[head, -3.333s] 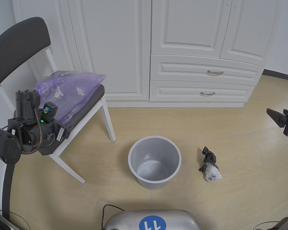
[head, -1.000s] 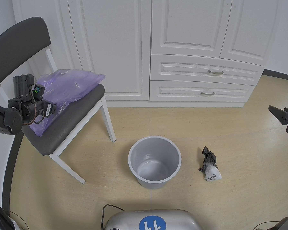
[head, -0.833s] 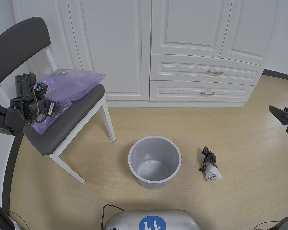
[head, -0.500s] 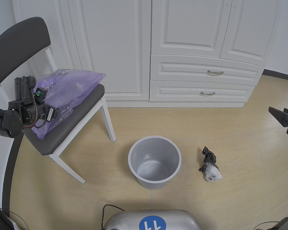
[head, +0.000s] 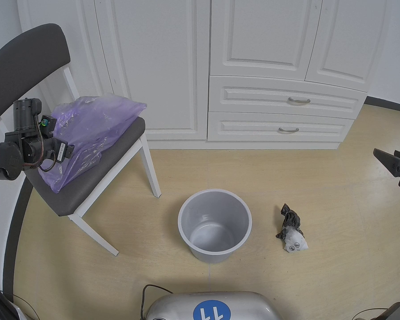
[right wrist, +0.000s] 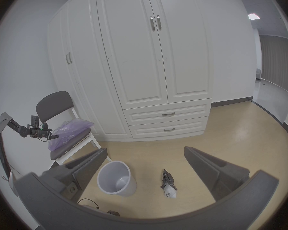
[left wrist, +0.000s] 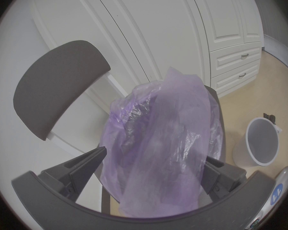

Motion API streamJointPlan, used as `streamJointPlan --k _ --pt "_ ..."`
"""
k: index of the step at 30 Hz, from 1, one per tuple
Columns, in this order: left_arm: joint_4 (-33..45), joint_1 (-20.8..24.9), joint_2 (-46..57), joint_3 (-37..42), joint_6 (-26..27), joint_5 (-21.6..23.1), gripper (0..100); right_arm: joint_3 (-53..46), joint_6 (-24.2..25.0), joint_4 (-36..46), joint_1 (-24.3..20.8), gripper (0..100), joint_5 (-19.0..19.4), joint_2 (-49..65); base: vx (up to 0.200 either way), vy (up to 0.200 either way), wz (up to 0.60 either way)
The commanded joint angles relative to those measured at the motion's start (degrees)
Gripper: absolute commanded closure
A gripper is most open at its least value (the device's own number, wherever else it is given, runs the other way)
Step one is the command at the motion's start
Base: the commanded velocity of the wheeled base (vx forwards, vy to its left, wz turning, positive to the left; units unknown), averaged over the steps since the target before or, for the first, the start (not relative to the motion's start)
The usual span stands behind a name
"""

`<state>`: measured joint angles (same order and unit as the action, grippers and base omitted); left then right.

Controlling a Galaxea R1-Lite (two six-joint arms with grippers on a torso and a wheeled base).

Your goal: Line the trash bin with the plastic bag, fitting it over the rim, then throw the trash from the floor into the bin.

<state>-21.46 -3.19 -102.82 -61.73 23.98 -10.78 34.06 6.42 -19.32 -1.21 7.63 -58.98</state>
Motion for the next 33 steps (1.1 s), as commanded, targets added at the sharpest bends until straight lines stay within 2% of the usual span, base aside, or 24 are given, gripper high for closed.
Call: streamJointPlan --k 1,7,14,18,21,33 --pt "-2.19 -0.23 0.25 0.91 1.69 -0.39 0 0.13 -0.01 -0.01 -0.02 0 0.02 0.36 0.0 0.0 0.0" --pt "-9.22 2.4 0.25 4.96 3.18 0.23 0 0.22 -0.01 0.07 -0.11 0 0.02 0.88 0.0 0.0 0.0" --pt "-9.83 6.45 -2.92 4.78 3.79 -0.3 0 0.13 -0.01 0.07 -0.29 0 0.02 0.97 0.0 0.0 0.0" --pt "-11.06 6.18 -6.52 2.32 6.26 -1.79 0 0.13 -0.01 0.07 -0.38 0 0.02 1.06 0.0 0.0 0.0" --pt "-15.55 5.92 -8.98 0.91 7.4 -4.25 0 0.13 -0.01 0.07 -0.29 0 0.02 0.97 0.0 0.0 0.0" --pt "-15.72 4.07 -9.42 0.47 7.4 -4.34 0 0.04 -0.01 0.07 -0.46 0 0.02 0.97 0.0 0.0 0.0"
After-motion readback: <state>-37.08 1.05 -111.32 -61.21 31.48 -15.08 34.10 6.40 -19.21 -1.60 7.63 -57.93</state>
